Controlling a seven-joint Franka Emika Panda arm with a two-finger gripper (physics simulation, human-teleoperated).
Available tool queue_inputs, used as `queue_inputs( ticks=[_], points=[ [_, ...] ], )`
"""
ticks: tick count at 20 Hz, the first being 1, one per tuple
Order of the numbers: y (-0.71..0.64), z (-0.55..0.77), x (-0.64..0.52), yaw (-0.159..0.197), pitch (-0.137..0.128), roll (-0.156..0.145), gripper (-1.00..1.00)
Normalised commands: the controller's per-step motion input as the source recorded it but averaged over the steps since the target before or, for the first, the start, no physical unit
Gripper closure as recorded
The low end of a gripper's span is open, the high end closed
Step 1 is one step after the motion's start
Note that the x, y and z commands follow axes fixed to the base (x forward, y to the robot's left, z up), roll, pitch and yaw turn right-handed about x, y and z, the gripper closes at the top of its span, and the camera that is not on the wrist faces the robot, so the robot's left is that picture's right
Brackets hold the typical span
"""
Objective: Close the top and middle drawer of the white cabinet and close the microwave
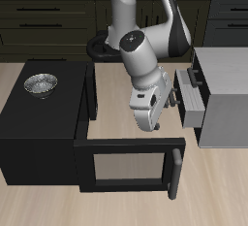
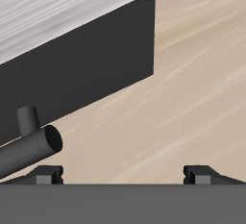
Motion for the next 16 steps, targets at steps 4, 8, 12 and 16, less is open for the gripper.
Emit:
queue_inputs(
  ticks=[4,8,12,16],
  points=[
    [0.39,0.02,0.10,-0.011,-0.021,0.037,-1.00],
    [0.37,0.04,0.00,-0.005,-0.006,0.037,-1.00],
    [0.35,0.09,-0.04,-0.012,-0.017,0.045,-1.00],
    [0.34,0.02,-0.05,-0.035,-0.018,0.047,-1.00]
  ],
)
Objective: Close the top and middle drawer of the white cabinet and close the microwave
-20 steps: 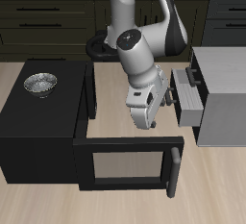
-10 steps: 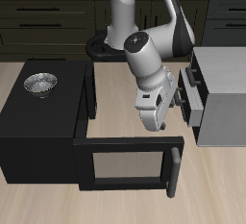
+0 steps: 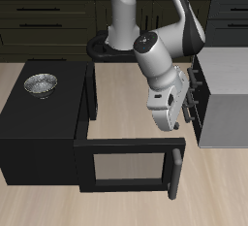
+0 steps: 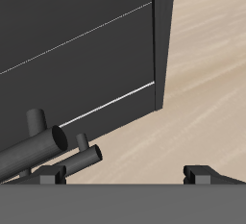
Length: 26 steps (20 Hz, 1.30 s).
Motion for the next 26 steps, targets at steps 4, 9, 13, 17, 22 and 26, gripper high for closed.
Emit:
queue_inputs(
  ticks=[4,9,13,17,22,26],
  points=[
    [0.35,0.01,-0.03,0.001,-0.019,0.043,-1.00],
    [0.14,0.03,-0.03,0.007,-0.017,0.015,-1.00],
    [-0.11,0.16,0.04,0.006,-0.019,-0.017,-1.00],
    [-0.22,0.40,0.07,-0.067,-0.029,-0.019,-1.00],
    [-0.24,0.41,0.07,-0.096,-0.024,-0.034,-1.00],
    [-0.37,0.34,0.12,-0.165,0.011,-0.075,-1.00]
  ],
)
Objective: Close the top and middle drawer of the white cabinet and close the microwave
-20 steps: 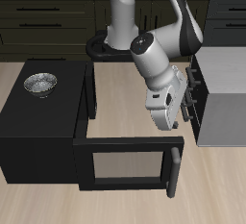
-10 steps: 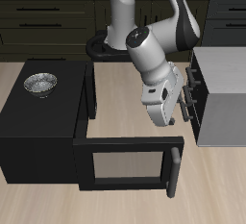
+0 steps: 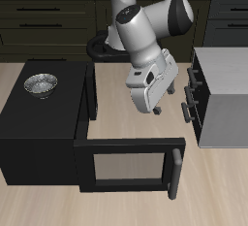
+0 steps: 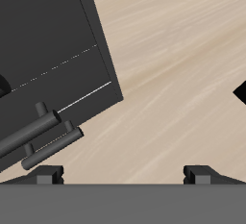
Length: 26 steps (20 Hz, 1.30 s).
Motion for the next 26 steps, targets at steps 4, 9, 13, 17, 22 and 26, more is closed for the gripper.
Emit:
queue_inputs(
  ticks=[4,9,13,17,22,26],
  points=[
    [-0.43,0.21,0.13,-0.232,0.077,-0.102,-1.00],
    [-0.44,0.31,0.16,-0.205,0.019,-0.073,-1.00],
    [-0.39,0.52,0.12,-0.250,-0.038,-0.049,-1.00],
    [-0.26,0.39,0.07,-0.166,-0.030,-0.042,-1.00],
    [-0.14,0.16,0.03,-0.145,0.027,-0.013,-1.00],
    [-0.14,0.10,0.06,-0.218,0.059,-0.035,-1.00]
  ],
)
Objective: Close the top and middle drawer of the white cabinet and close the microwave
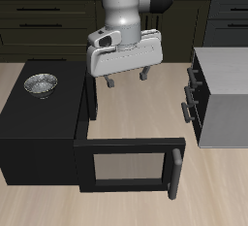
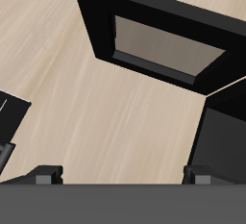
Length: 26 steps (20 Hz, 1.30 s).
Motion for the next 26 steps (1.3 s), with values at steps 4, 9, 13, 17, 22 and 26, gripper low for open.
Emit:
queue_inputs(
  ticks=[4,9,13,17,22,26],
  points=[
    [-0.01,0.24,-0.02,-0.046,-0.073,-0.012,-1.00],
    [-0.06,0.11,0.01,-0.022,-0.005,-0.023,-1.00],
    [-0.05,0.19,0.02,-0.058,-0.038,-0.028,-1.00],
    [-0.08,0.12,0.07,-0.026,-0.035,-0.030,-1.00],
    [-0.09,0.11,0.13,-0.021,-0.016,-0.030,-1.00],
    [-0.06,0.31,0.15,-0.041,-0.051,-0.026,-1.00]
  ],
)
